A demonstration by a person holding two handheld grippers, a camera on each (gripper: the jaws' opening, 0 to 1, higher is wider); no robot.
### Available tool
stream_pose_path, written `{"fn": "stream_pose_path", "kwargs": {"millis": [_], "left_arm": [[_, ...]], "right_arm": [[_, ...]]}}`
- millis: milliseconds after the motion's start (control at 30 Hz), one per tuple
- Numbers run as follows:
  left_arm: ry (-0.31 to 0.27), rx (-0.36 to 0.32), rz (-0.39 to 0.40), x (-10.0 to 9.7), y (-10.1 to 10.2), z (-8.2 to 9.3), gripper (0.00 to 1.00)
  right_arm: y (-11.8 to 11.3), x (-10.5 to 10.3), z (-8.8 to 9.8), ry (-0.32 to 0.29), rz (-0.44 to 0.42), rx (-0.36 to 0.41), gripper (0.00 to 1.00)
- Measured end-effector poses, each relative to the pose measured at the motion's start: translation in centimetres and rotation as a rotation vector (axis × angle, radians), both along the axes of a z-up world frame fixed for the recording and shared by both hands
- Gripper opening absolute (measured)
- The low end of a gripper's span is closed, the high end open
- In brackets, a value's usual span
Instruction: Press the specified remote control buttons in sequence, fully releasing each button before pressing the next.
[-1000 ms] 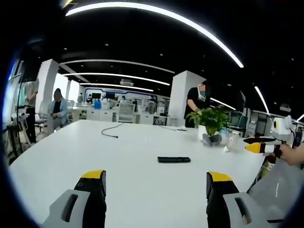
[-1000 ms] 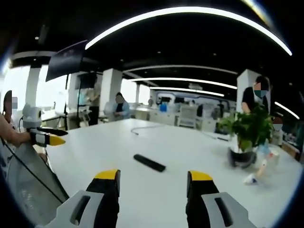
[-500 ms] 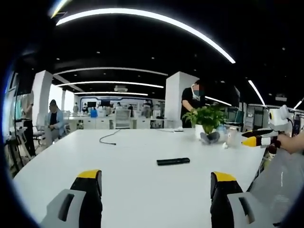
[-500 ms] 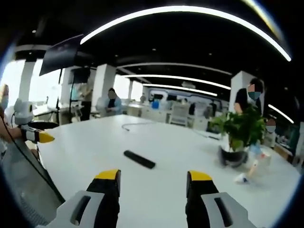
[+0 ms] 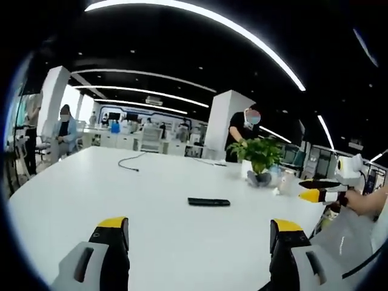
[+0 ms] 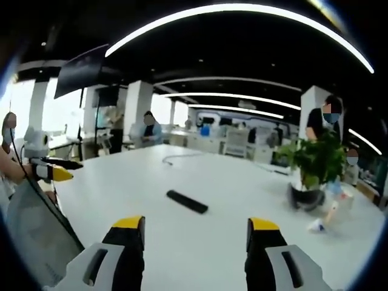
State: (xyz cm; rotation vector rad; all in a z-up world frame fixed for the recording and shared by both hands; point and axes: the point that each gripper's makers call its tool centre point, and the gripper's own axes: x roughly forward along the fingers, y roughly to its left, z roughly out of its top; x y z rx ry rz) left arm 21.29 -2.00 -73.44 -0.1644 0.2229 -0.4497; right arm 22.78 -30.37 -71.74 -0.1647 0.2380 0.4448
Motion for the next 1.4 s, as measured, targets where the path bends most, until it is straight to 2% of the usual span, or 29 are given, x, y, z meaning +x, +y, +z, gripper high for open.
{"fn": "stream_pose_path", "kwargs": {"millis": [167,267,367,467,500,567,767,900,1000,1400], "left_arm": [[0.021,0.025,-0.01,0.1,-0.2,-0.7,1.0],[0.092,0.085,-0.046,-0.4,-0.5,-2.1,1.0],[0.111,0.19,-0.088,-0.6,-0.9,-3.1,1.0],[0.085,0.276,-0.088,-0.3,-0.9,-3.2,1.0],[0.096,0.31,-0.137,-0.6,-1.3,-3.7,1.0],[0.109,0.377,-0.166,-0.6,-2.1,-3.6,1.0],[0.152,0.438,-0.211,0.3,-3.2,-3.9,1.0],[0.179,0.465,-0.222,0.9,-3.5,-4.3,1.0],[0.203,0.449,-0.227,1.4,-2.7,-5.1,1.0],[0.253,0.38,-0.201,2.1,-4.3,-4.7,1.0]], "right_arm": [[-0.1,0.0,0.5,-0.014,0.008,0.042,0.67],[0.0,-0.1,0.7,-0.026,0.011,0.042,0.66],[-0.4,-0.1,0.5,-0.014,0.0,0.038,0.65],[-0.2,-0.3,0.9,-0.035,0.016,0.045,0.65],[-0.1,-0.3,0.9,-0.029,0.018,0.054,0.64],[-0.2,-0.3,1.0,-0.024,0.02,0.07,0.61],[-0.4,-0.2,1.3,-0.039,0.01,0.085,0.63],[-0.4,-0.2,1.2,-0.032,0.012,0.098,0.62],[-0.1,-0.3,1.0,-0.032,0.026,0.076,0.6],[0.2,-0.4,0.9,-0.033,0.041,0.054,0.56]]}}
